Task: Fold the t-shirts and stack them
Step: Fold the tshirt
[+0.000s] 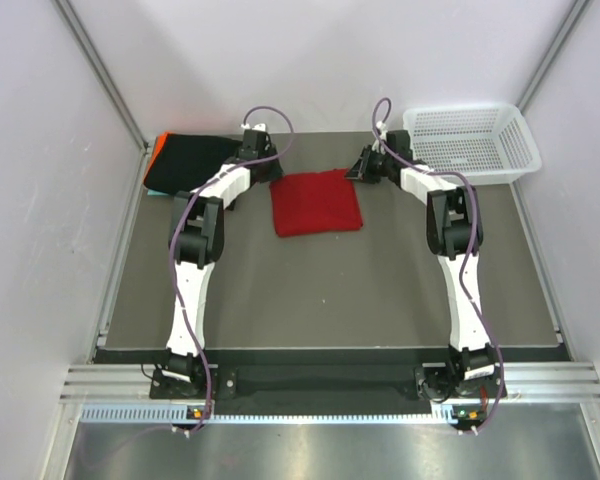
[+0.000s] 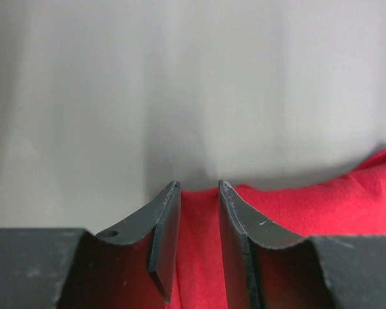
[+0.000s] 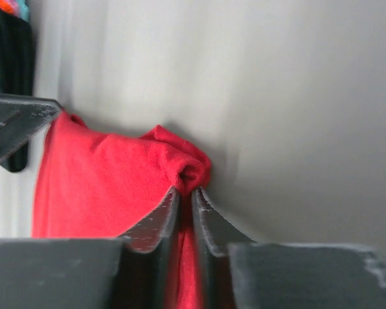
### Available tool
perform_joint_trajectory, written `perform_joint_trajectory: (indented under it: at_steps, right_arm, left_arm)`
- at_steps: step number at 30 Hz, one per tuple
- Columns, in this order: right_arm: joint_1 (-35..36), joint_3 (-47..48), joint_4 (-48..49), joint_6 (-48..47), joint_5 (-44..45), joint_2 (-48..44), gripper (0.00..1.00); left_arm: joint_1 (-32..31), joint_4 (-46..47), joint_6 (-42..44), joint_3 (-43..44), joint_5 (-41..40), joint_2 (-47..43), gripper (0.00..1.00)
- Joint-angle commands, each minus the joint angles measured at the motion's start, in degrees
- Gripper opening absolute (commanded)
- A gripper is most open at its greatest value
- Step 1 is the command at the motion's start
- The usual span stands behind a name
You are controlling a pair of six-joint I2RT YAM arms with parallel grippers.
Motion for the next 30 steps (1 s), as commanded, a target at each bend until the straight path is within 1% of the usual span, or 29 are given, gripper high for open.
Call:
perform_joint_trajectory:
  at_steps: [1, 2, 4, 5, 7, 9, 11, 12, 14, 15, 18, 20, 21, 22, 24, 26, 28, 29, 30]
  right_arm:
    - [-0.01, 3.44, 6.12, 3.87, -1.38, 2.42, 0.07]
    - [0.07, 3.97, 5.70, 4.22, -1.82, 2.86, 0.00]
    - [-0.28, 4.24, 1.33, 4.05, 2.72, 3.48, 0.00]
    - [-0.80, 3.19, 2.26, 4.48, 4.14, 3.04, 0.00]
    - [-1.42, -0.05, 6.99, 7.29, 3.19, 2.69, 0.00]
    - [-1.95, -0.16, 7.54, 8.52, 1.87, 3.04, 0.01]
    - [-1.86, 1.42, 7.11, 8.88, 0.29, 3.65, 0.07]
    - [-1.86, 2.12, 7.10, 9.23, -0.76, 3.65, 0.15]
    - [-1.86, 4.23, 5.27, 8.71, -1.74, 2.43, 0.26]
    - [-1.86, 4.50, 3.43, 8.10, -1.48, 1.38, 0.34]
    - [-2.04, 2.66, -0.79, 5.81, -0.07, -3.89, 0.47]
    - [-2.04, 0.73, -1.16, 5.19, -0.42, -8.62, 0.50]
    - [-2.04, -1.72, -1.07, 4.32, -0.33, -10.22, 0.54]
    - [-1.95, -2.70, -1.24, 3.79, -0.07, -11.54, 0.55]
    - [-1.95, -4.54, -4.48, 2.65, 0.19, -14.36, 0.56]
    - [-1.77, -6.83, -5.29, 2.20, -0.94, -17.51, 0.57]
    - [-1.34, -11.57, -6.34, 0.98, -0.51, -20.15, 0.58]
    - [-0.98, -13.24, -8.00, -0.25, 0.01, -22.52, 0.58]
    - [-0.89, -16.47, -8.62, -0.78, 0.63, -23.67, 0.58]
  left_arm:
    - [0.93, 0.49, 1.46, 0.94, -1.11, 2.70, 0.36]
    - [1.01, 0.49, 1.46, 1.02, -1.20, 2.88, 0.36]
    - [1.19, 0.06, 1.11, 1.64, -1.55, 3.67, 0.35]
    - [1.36, -0.73, 0.94, 2.08, -1.55, 4.02, 0.35]
    - [1.54, -1.52, 0.58, 2.86, -1.20, 5.07, 0.35]
    - [1.89, -3.10, 0.06, 3.57, -0.50, 5.87, 0.35]
    - [1.98, -4.42, -0.38, 5.06, 0.46, 6.31, 0.35]
    - [1.98, -5.99, -0.47, 5.68, 0.99, 5.70, 0.36]
    - [1.98, -7.50, -0.47, 7.09, 1.87, 4.29, 0.39]
    - [1.89, -8.37, -0.30, 7.52, 1.79, 3.16, 0.40]
    - [1.89, -12.68, 0.32, 10.42, 0.65, -2.98, 0.44]
    - [1.98, -14.88, 0.58, 10.52, 0.65, -5.98, 0.48]
    - [1.98, -15.50, 0.41, 10.00, 0.47, -8.87, 0.50]
    - [1.98, -16.29, 0.15, 9.38, 0.21, -10.38, 0.52]
    - [1.89, -16.03, -0.82, 5.97, 1.52, -14.84, 0.53]
    - [1.89, -16.55, -1.52, 3.06, 2.14, -17.67, 0.53]
    - [1.72, -16.30, -3.80, -3.87, 3.80, -22.33, 0.53]
    - [1.46, -14.81, -5.20, -10.16, 5.03, -25.74, 0.53]
    - [1.19, -13.84, -5.57, -13.36, 7.56, -27.42, 0.53]
